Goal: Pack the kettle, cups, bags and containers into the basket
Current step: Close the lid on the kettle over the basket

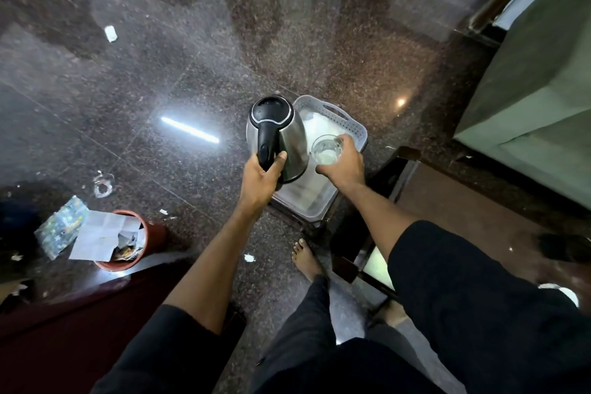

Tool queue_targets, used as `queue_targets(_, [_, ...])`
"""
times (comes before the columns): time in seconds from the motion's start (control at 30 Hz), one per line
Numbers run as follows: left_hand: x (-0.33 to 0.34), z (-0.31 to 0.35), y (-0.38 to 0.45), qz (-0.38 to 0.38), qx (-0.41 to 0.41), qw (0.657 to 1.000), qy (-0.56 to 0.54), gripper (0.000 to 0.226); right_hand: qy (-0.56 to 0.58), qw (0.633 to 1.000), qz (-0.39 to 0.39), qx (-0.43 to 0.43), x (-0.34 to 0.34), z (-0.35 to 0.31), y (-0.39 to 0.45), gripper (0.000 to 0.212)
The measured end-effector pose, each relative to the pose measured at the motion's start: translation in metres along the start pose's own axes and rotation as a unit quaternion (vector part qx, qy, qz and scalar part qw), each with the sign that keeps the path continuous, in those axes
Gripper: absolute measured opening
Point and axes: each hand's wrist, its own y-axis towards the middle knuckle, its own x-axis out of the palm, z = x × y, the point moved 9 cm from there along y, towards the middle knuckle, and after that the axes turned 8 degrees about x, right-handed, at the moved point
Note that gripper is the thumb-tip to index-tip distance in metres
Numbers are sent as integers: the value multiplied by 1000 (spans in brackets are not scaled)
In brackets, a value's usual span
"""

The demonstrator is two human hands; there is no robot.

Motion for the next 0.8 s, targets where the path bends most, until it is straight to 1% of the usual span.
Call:
queue_targets(0.03, [7,-6,1,5,-15,1000,-16,12,0,1000,6,-1,-1,1,0,78])
queue_targets(0.13, [23,-25,10,32,-64,997,-25,25,-6,1000,12,-2,2,7,4,80])
queue_targets(0.2, [32,-34,13,41,-88,995,-24,27,-10,1000,17,-1,4,10,5,81])
queue_targets(0.37, [46,-55,0,55,-78,995,20,22,-31,999,12,-10,8,16,11,81])
queue_targets(0.5, [59,-78,-19,82,-117,990,22,26,-50,999,4,-15,9,22,17,83])
queue_targets(0.7, [89,-85,-44,59,-163,985,-23,30,-36,999,-1,-8,14,29,16,80])
queue_targets(0.73, [90,-86,-44,56,-176,983,-17,32,-32,999,0,-5,13,29,16,80])
queue_targets(0.8, [87,-91,-42,42,-205,977,31,38,-29,1000,-3,-1,13,31,14,80])
